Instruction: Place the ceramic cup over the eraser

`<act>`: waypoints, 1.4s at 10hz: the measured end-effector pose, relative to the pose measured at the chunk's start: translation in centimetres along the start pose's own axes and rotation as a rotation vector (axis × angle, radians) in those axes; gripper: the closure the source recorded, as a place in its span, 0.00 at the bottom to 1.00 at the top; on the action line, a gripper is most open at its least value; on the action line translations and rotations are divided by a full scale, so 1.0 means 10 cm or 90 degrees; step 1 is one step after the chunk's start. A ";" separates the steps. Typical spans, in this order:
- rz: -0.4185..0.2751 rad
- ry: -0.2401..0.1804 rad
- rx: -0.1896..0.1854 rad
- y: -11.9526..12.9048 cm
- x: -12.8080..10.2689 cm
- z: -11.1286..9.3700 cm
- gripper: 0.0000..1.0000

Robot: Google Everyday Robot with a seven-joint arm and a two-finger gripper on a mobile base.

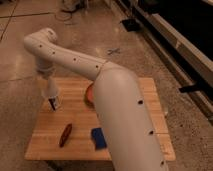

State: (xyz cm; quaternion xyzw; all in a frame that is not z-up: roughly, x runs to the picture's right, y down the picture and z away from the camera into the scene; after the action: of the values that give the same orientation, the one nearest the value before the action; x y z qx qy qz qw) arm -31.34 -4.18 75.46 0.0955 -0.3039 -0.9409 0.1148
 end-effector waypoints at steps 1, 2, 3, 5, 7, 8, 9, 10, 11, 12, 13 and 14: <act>-0.004 -0.005 -0.001 0.00 0.05 0.05 0.90; -0.009 -0.010 -0.002 0.00 0.09 0.09 0.90; -0.013 -0.016 -0.004 0.00 0.13 0.14 0.90; -0.020 -0.037 0.001 -0.06 0.13 0.32 0.80; -0.002 -0.086 0.014 -0.12 -0.25 0.63 0.60; 0.012 -0.097 0.018 -0.12 -0.40 0.70 0.52; 0.018 -0.102 0.021 -0.12 -0.47 0.75 0.48; 0.018 -0.101 0.021 -0.13 -0.46 0.74 0.47; 0.016 -0.101 0.021 -0.14 -0.44 0.75 0.47; 0.017 -0.101 0.021 -0.14 -0.45 0.75 0.47; 0.018 -0.101 0.021 -0.13 -0.46 0.74 0.47; 0.018 -0.101 0.021 -0.13 -0.46 0.75 0.47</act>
State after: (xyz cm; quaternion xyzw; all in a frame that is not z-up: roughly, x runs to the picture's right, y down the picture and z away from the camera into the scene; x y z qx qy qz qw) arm -28.97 2.18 81.17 0.0184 -0.3289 -0.9386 0.1024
